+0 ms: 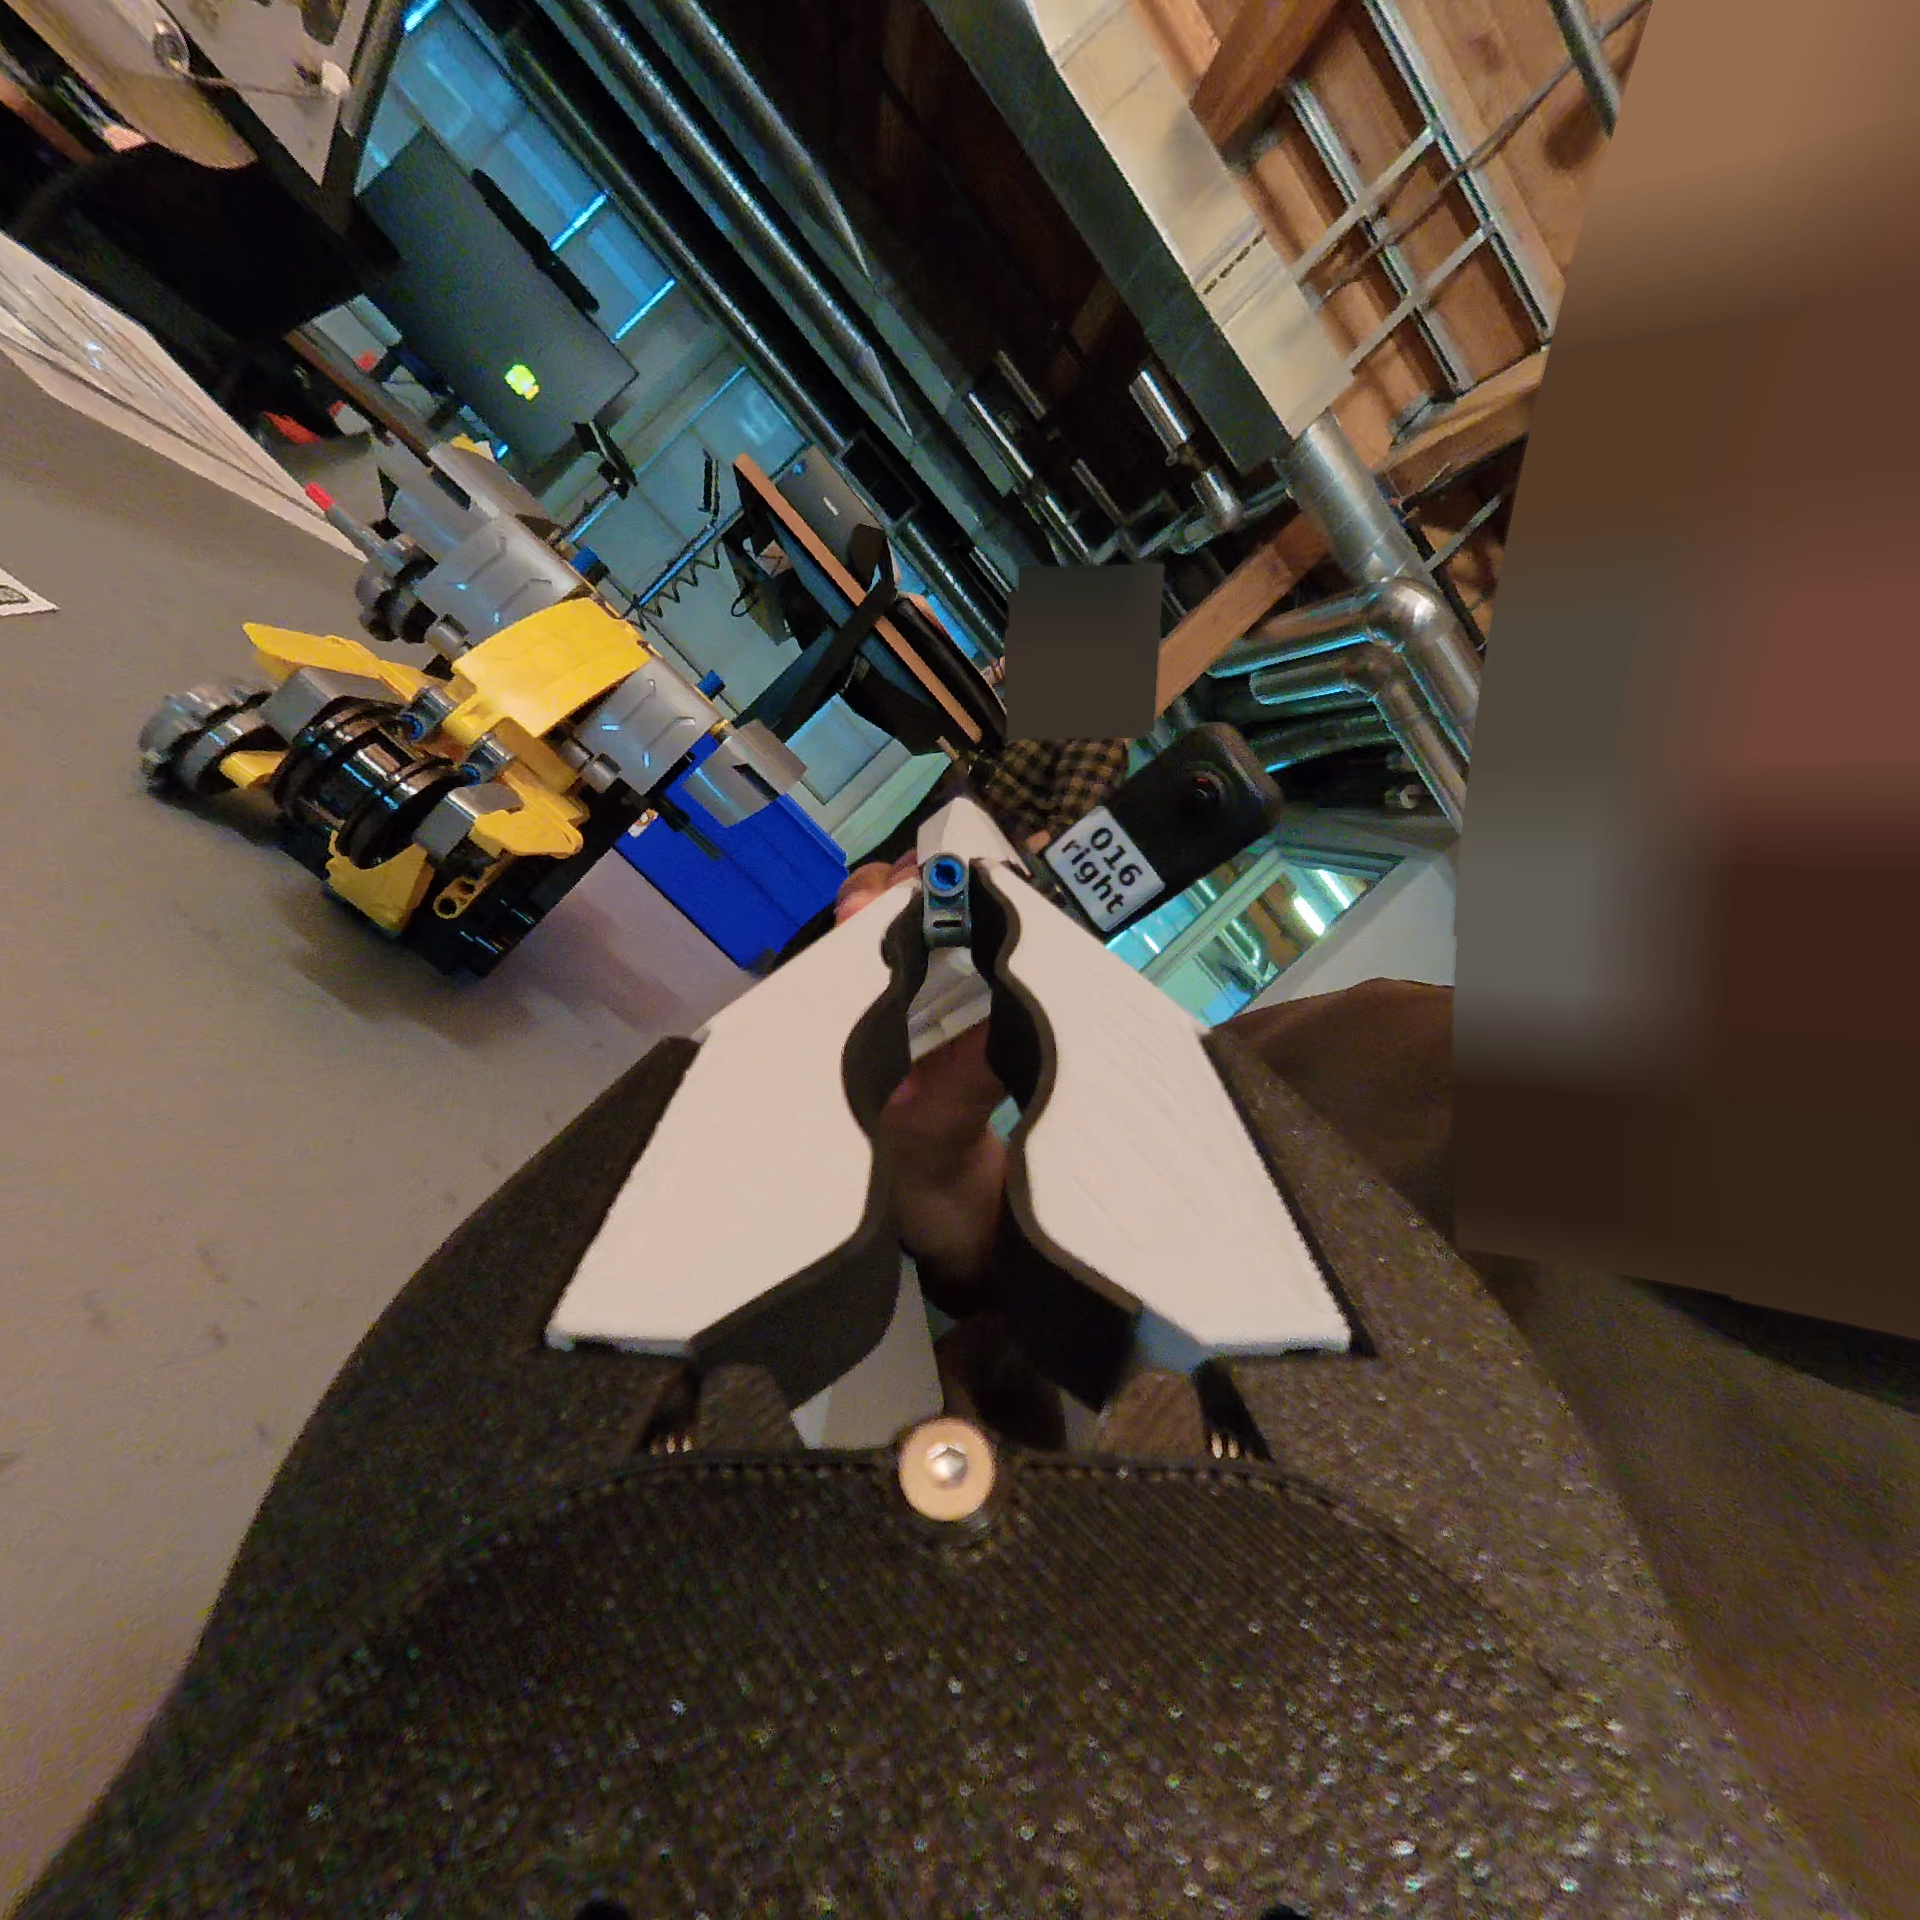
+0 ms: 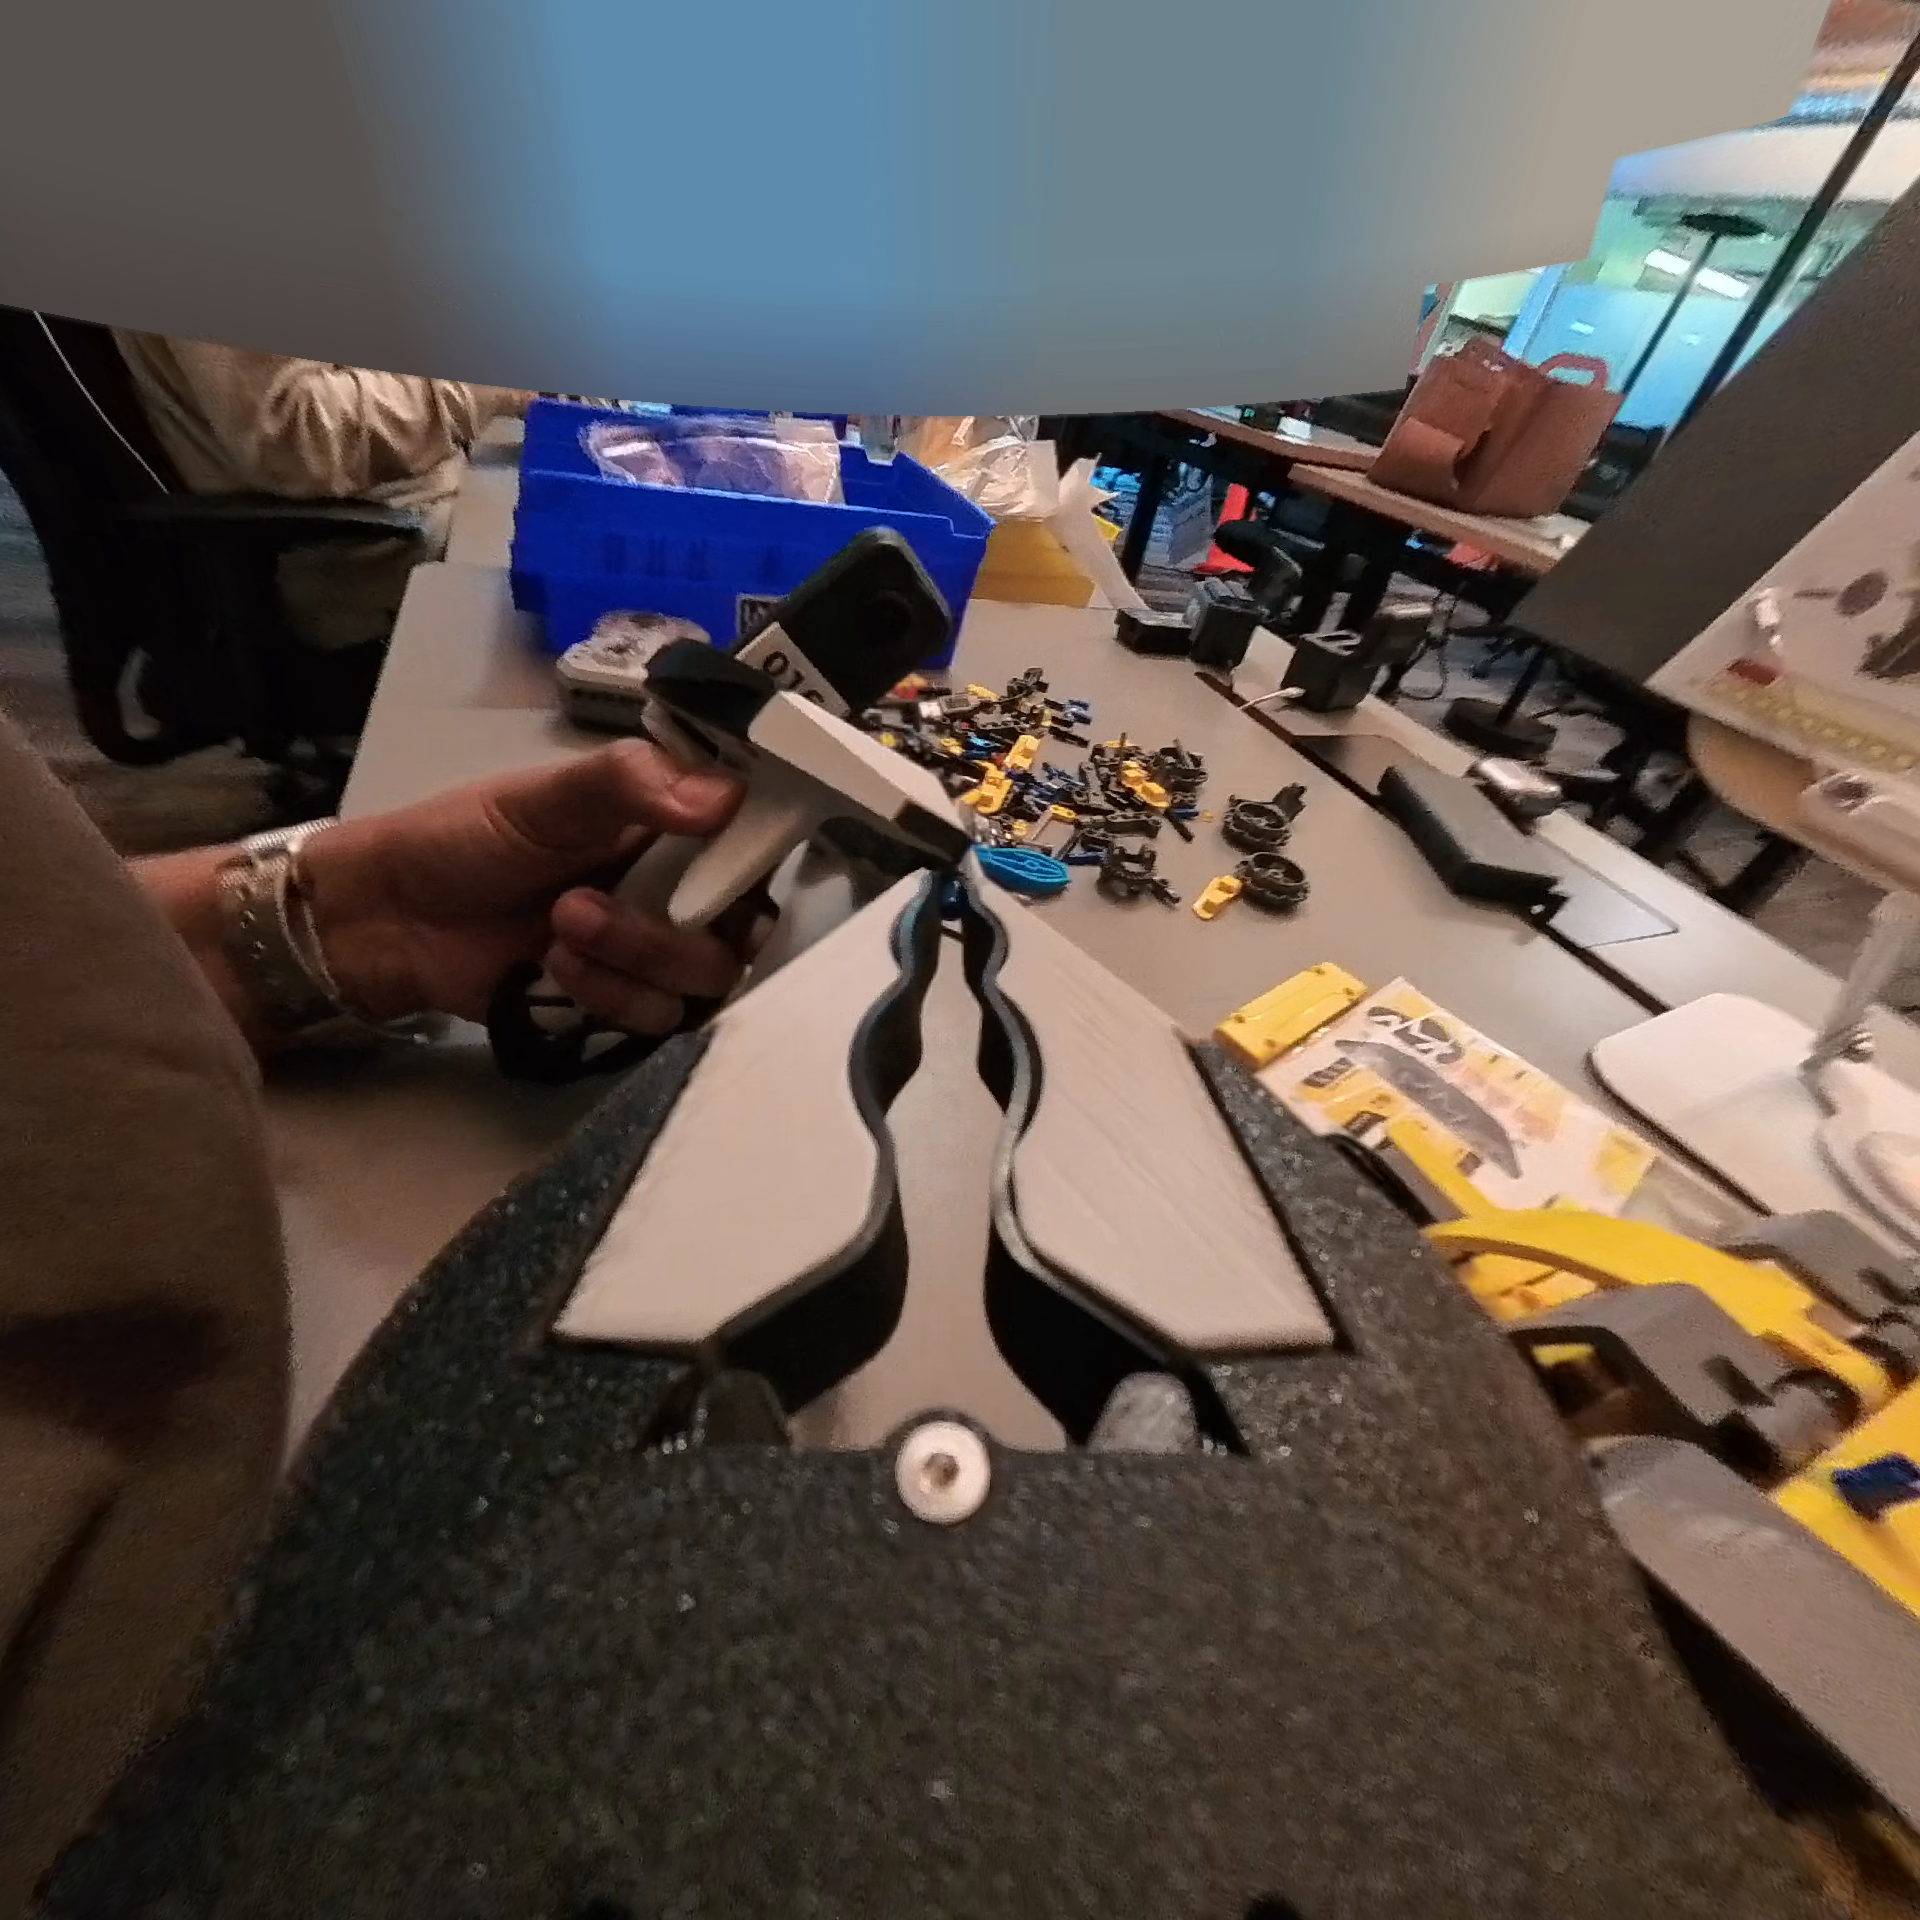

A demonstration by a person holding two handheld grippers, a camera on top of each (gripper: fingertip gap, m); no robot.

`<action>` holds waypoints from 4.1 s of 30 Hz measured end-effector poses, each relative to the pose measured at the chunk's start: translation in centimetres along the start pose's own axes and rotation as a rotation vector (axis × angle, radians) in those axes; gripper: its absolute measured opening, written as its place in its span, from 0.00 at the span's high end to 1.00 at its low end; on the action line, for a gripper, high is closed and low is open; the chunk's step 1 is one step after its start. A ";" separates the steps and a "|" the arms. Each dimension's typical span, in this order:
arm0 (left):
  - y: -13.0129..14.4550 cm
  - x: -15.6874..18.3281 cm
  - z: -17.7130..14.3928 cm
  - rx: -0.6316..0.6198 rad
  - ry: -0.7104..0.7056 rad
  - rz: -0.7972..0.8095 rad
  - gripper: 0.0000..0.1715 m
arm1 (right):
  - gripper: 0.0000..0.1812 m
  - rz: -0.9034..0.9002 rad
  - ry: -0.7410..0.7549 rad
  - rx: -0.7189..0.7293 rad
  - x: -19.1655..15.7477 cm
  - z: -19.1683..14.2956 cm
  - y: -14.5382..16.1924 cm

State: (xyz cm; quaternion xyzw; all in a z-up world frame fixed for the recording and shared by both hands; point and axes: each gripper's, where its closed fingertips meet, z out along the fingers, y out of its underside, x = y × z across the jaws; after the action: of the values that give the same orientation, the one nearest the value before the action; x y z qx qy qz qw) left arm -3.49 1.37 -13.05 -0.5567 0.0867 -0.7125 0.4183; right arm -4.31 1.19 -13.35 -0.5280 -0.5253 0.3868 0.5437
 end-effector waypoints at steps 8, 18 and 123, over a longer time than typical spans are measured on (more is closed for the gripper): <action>-0.4 0.1 0.4 0.048 -0.007 -0.035 0.98 | 0.99 0.018 0.009 0.004 0.3 -0.3 -0.3; -0.7 1.1 0.8 0.036 -0.031 -0.002 0.98 | 0.99 0.017 -0.003 0.023 0.0 -0.8 -1.3; -12.8 5.8 -18.1 0.466 -0.598 0.525 0.96 | 0.97 0.007 -0.312 -0.261 -7.9 2.5 3.8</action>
State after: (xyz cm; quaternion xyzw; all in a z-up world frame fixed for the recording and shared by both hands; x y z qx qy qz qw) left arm -25.77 -0.68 -7.93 -0.5881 -0.0625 -0.3911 0.7052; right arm -7.45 -5.54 -18.59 -0.5296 -0.6470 0.3945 0.3812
